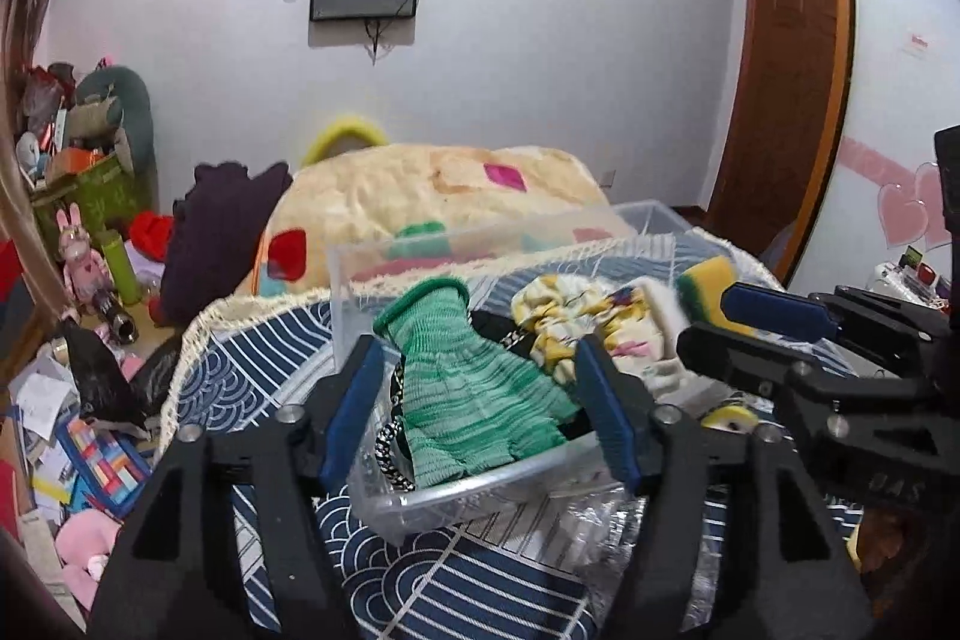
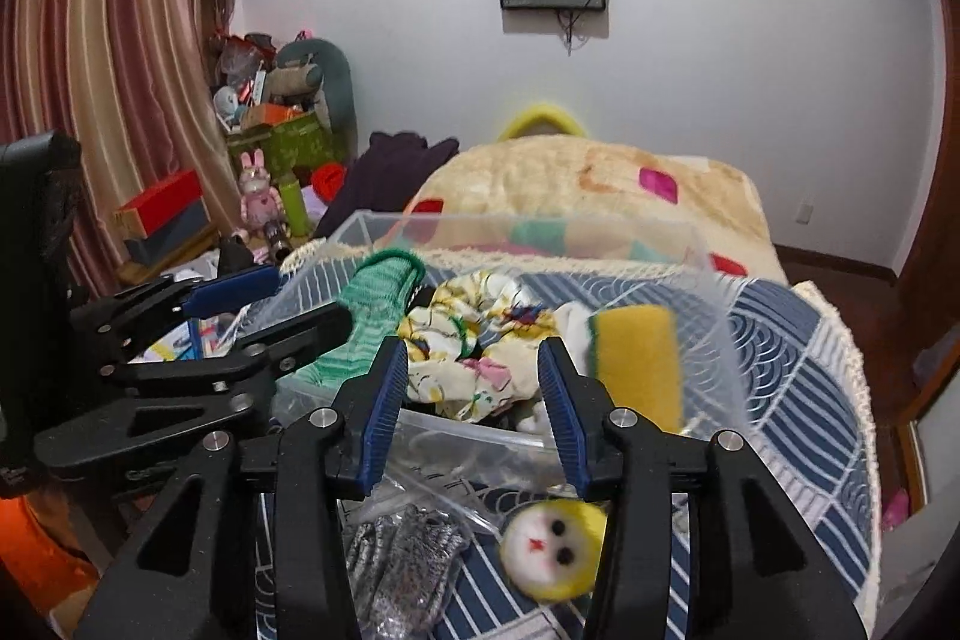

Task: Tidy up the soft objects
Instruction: 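Carry the scrunchie and sock into the clear box and open both tools, then grasp the yellow felt doll with the right tool while the left tool grasps the bag of grey gloves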

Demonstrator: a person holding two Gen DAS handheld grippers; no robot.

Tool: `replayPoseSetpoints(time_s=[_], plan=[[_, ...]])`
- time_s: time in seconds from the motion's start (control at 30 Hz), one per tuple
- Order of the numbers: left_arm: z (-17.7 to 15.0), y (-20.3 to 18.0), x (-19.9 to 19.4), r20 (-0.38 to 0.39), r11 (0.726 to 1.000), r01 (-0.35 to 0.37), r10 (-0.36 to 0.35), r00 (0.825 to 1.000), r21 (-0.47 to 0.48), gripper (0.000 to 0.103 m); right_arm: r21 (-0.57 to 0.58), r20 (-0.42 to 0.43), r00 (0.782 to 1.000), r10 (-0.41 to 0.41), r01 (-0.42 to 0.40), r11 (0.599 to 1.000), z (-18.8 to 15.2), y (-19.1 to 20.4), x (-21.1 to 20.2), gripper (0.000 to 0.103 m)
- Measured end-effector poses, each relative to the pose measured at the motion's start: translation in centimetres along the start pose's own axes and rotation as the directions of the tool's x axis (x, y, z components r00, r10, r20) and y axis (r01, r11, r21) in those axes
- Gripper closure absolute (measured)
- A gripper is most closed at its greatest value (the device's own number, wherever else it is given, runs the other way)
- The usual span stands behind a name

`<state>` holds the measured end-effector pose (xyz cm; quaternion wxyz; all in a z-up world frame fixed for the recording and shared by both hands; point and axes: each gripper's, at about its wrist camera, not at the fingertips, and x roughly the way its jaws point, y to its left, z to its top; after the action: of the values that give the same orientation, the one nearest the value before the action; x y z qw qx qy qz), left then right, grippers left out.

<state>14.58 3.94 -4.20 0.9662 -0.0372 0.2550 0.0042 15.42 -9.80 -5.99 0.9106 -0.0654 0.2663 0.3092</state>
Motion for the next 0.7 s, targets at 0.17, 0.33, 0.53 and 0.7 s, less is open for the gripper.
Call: replayPoseSetpoints(time_s=[0.17, 0.33, 0.53, 0.7], plan=[[0.3, -0.4, -2.8, 0.048, 1.0, 0.019, -0.019, 0.999, -0.006, 0.013, 0.007, 0.05, 0.998, -0.025, 0.025, 1.0, 0.0, -0.9, -2.1, 0.055], [-0.4, -1.1, -4.2, 0.049, 0.999, 0.029, -0.029, 0.998, -0.013, 0.004, 0.003, 0.062, 0.997, -0.051, 0.051, 0.999, -0.9, -1.6, -3.5, 0.05], [-2.4, -1.9, -3.8, -0.011, 0.997, 0.071, -0.072, 0.997, -0.028, 0.001, 0.001, 0.023, 0.997, -0.077, 0.077, 0.997, -2.8, -2.3, -3.2, 0.045], [-5.0, -2.7, -1.9, -0.1, 0.996, 0.085, -0.088, 0.991, -0.032, 0.001, 0.023, -0.029, 0.997, -0.075, 0.075, 0.997, -4.7, -2.9, -2.4, 0.045]])
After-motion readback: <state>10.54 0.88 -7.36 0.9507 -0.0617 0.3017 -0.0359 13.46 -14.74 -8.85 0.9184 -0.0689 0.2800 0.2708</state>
